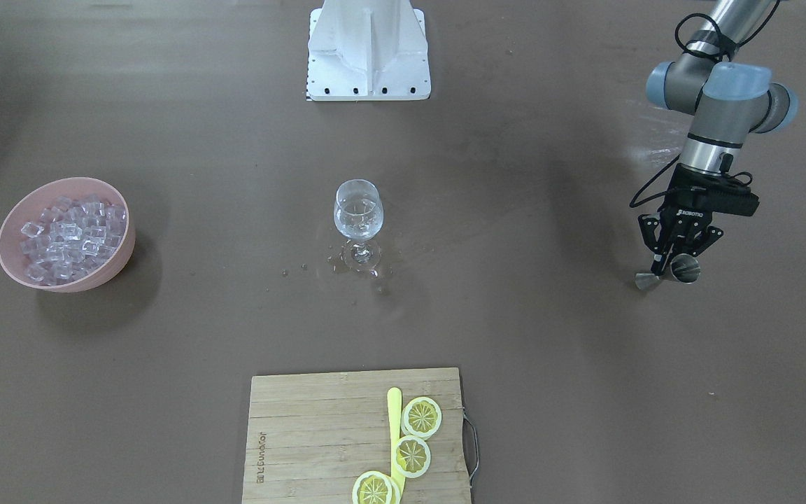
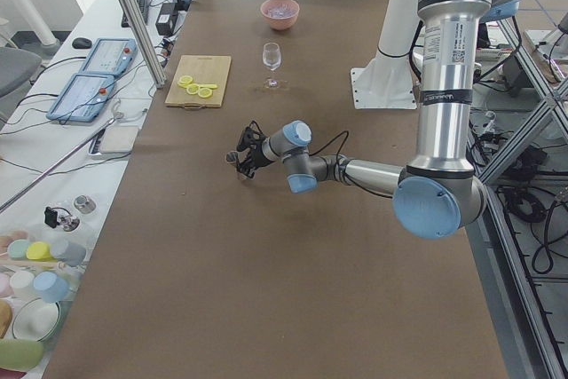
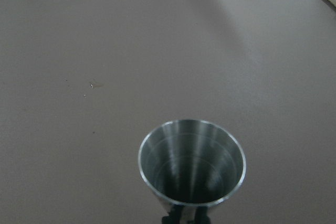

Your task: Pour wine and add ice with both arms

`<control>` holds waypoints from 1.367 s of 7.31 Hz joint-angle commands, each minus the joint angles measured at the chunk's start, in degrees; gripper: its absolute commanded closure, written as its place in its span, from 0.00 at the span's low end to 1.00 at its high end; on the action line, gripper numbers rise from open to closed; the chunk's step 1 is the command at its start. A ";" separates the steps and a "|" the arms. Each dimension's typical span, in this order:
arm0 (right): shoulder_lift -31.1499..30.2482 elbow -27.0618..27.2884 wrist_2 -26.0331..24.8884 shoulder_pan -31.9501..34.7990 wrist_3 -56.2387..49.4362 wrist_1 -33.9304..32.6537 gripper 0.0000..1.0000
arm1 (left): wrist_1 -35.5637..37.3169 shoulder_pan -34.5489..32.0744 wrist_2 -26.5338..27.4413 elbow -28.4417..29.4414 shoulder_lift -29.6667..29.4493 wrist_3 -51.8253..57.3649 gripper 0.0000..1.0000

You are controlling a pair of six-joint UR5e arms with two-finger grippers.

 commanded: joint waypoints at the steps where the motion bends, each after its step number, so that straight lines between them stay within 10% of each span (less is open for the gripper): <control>1: -0.05 0.18 -0.02 0.00 0.10 -0.03 0.00 | -0.56 -0.04 0.02 -0.19 0.21 -0.03 0.03; 6: 0.04 0.62 -0.19 0.00 0.10 -0.21 0.00 | -5.83 -0.22 -0.77 -4.12 3.18 -0.03 0.03; 10: 0.04 0.62 -0.72 0.09 0.01 -0.21 0.00 | 8.35 -12.12 -15.93 -9.16 -1.69 2.67 0.03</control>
